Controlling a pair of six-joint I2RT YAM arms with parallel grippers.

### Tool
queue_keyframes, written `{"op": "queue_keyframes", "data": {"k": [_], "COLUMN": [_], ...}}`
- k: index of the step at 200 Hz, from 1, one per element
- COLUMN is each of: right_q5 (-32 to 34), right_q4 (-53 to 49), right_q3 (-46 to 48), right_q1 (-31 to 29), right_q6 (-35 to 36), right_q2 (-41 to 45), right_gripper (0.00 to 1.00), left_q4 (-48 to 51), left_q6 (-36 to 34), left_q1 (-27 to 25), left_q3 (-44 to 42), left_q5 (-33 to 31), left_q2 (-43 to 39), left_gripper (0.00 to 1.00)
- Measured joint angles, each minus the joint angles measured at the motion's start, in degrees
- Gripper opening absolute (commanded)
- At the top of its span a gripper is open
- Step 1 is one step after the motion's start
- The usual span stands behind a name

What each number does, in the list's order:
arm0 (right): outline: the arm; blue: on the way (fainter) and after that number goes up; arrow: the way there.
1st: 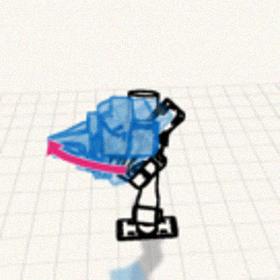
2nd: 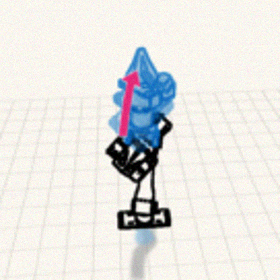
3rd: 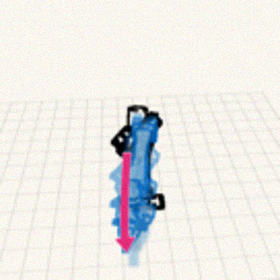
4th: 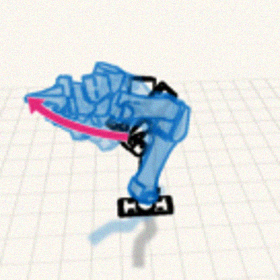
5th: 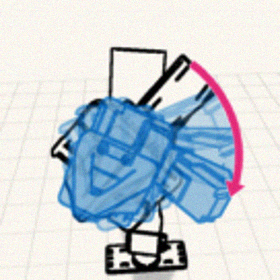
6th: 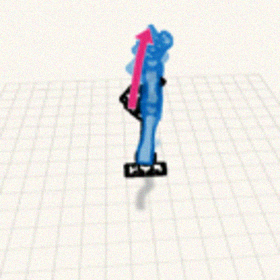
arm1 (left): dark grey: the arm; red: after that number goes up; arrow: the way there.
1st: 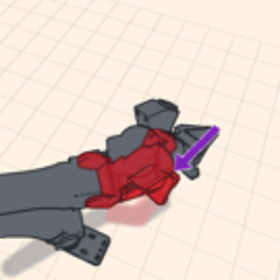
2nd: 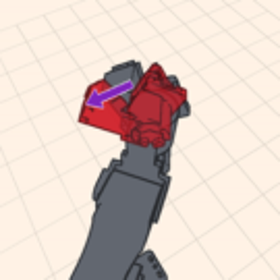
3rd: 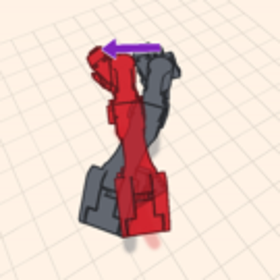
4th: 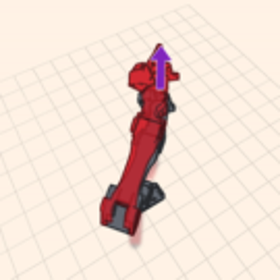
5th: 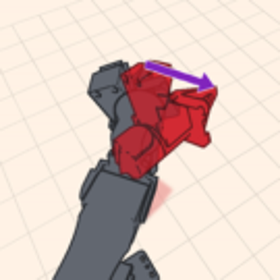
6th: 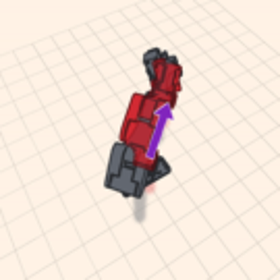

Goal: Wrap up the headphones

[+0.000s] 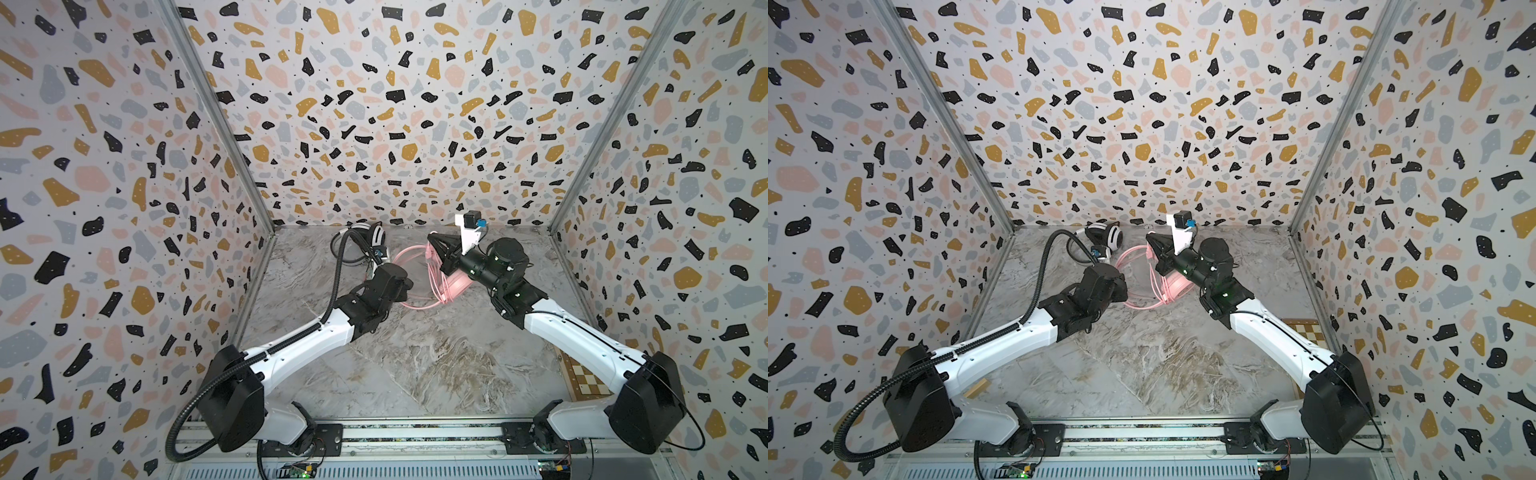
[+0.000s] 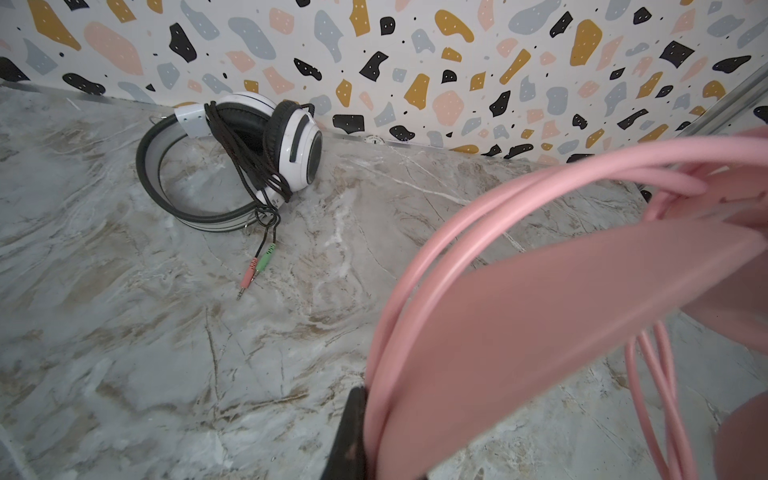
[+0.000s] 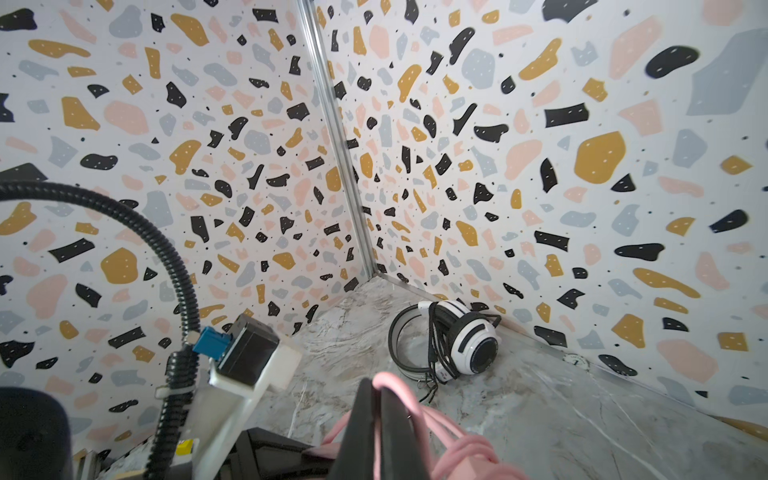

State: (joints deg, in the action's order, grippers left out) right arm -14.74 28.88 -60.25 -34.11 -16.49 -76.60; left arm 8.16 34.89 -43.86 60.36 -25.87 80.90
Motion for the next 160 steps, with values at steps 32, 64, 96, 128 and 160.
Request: {"op": "queue_keyframes", "data": {"k": [32, 64, 96, 128, 160], "right_q5": [3.1, 5.2, 7.5, 10.5, 13.7], "right_q4": [3.3, 6.3, 7.2, 9.9, 14.3], "right_q3": [2.2, 3.6, 4.3, 4.5, 5.5], "right_q1": [0.0, 0.0, 0.0, -0.3, -0.5], "right_q6": [-0.9, -1.6, -1.2, -0.5, 0.5], "right_q2": [2.4, 2.5, 1.9, 0.3, -0.9], "right_gripper": [0.0, 0.0, 0.0, 0.0, 0.0], "left_q4": [-0.9, -1.6, -1.7, -1.8, -1.8], "left_q6": [0.6, 1.0, 1.2, 1.3, 1.3], "left_q1": [-0.1, -0.1, -0.6, -1.1, -1.4], "left_q3": [0.0, 0.3, 0.3, 0.3, 0.3], "left_q5": [0.7, 1.5, 2.0, 2.0, 1.2], "left_q2": [0.9, 1.2, 2.4, 2.5, 2.4], "left_gripper": [0.0, 0.0, 0.0, 0.0, 0.0]}}
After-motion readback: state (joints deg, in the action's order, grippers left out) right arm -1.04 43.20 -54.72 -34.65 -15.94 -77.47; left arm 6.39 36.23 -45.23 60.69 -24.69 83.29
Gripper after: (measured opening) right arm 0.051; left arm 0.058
